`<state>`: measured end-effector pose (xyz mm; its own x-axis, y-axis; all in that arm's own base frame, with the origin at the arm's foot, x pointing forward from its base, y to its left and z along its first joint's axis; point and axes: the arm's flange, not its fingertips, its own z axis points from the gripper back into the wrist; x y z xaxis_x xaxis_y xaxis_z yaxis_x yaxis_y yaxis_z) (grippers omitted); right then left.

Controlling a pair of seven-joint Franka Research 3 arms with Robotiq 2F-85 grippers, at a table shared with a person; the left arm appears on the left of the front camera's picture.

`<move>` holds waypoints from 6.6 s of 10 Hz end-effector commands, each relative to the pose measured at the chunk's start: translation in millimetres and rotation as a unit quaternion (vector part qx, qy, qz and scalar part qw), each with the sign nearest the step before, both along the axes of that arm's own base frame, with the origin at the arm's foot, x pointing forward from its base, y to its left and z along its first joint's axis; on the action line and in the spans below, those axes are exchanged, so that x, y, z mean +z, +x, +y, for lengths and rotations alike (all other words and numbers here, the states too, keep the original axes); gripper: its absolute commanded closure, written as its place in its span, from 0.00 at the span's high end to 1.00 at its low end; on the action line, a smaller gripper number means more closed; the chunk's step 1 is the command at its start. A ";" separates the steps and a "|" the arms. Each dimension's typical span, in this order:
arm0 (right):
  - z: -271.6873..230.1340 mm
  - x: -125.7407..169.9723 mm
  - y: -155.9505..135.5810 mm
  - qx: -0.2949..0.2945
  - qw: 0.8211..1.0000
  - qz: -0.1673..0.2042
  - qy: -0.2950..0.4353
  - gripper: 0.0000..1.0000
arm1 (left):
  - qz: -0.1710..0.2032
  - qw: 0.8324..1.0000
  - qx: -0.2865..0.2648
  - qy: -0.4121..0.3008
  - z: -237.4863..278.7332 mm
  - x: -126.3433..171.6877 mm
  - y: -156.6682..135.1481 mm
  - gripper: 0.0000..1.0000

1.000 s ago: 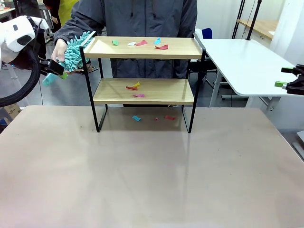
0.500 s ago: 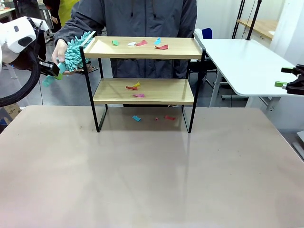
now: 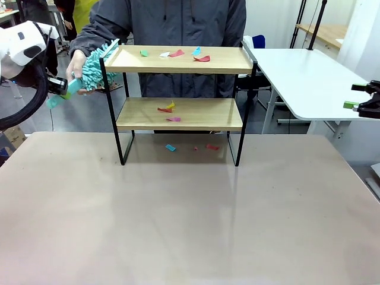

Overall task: Clean the shelf.
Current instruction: Pick up the Duster handed by the human, then clean the specific section of the Shelf indicated by the human with the Duster.

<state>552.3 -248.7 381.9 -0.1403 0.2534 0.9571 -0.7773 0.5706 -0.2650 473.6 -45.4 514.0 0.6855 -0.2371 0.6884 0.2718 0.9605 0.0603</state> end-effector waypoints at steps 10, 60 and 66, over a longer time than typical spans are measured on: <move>2.1 7.0 0.1 -0.002 1.000 0.009 0.000 1.00 | 0.004 1.000 0.008 -0.005 0.5 -0.3 -0.2 0.00; 2.1 7.0 0.1 -0.002 1.000 0.009 0.000 1.00 | 0.122 0.839 -0.477 0.231 -1.0 121.6 -189.4 0.13; 2.1 7.0 0.1 -0.002 1.000 0.009 0.000 1.00 | -0.018 0.932 -0.342 0.122 -126.0 75.3 -148.8 0.13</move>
<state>552.3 -248.7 381.8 -0.1399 0.2521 0.9575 -0.7773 0.5710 -0.2639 319.6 -157.3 598.7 0.2865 -0.7825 0.5528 0.8349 0.4869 0.2566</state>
